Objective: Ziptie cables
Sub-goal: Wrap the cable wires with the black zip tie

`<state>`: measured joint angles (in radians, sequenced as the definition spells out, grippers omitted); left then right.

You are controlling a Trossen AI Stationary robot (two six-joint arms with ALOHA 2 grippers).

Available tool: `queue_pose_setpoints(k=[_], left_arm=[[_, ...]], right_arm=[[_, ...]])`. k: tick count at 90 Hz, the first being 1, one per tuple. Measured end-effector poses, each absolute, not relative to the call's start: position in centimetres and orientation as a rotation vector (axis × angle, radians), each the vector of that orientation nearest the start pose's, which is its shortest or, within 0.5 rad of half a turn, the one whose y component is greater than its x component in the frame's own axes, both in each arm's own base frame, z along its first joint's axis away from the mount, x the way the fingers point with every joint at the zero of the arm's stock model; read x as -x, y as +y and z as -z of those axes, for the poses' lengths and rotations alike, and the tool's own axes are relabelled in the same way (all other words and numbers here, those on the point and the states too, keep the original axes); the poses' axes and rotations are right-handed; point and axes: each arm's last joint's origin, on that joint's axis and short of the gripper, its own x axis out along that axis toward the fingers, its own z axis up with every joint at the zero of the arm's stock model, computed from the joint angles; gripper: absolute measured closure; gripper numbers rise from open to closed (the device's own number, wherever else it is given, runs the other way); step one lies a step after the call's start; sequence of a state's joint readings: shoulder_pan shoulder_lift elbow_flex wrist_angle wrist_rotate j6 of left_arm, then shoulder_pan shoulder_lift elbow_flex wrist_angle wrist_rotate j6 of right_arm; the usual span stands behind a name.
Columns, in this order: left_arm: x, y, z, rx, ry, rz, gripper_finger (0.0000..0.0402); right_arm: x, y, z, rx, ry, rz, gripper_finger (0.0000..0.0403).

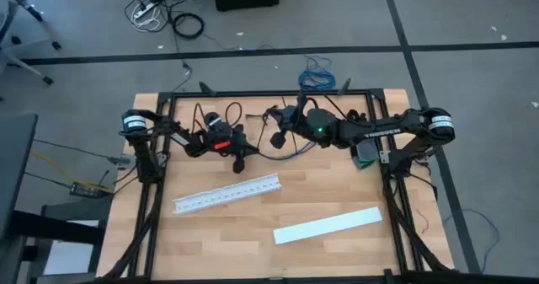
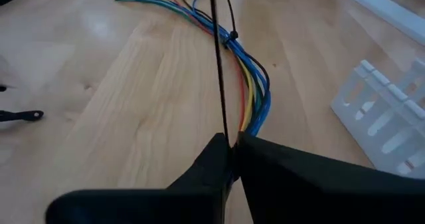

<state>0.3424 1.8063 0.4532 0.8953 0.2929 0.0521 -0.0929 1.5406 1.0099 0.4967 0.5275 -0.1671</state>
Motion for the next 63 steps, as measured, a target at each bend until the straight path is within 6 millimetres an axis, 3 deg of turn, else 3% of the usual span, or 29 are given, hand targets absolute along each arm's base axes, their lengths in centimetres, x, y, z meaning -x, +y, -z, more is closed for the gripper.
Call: queue_pose_setpoints(k=[63], left_arm=[[-26.43,8.48,-9.1,0.124,0.433,-0.028,0.0393]], right_arm=[[-34.44,-4.16,-29.04,0.129,0.096,0.544,0.0398]])
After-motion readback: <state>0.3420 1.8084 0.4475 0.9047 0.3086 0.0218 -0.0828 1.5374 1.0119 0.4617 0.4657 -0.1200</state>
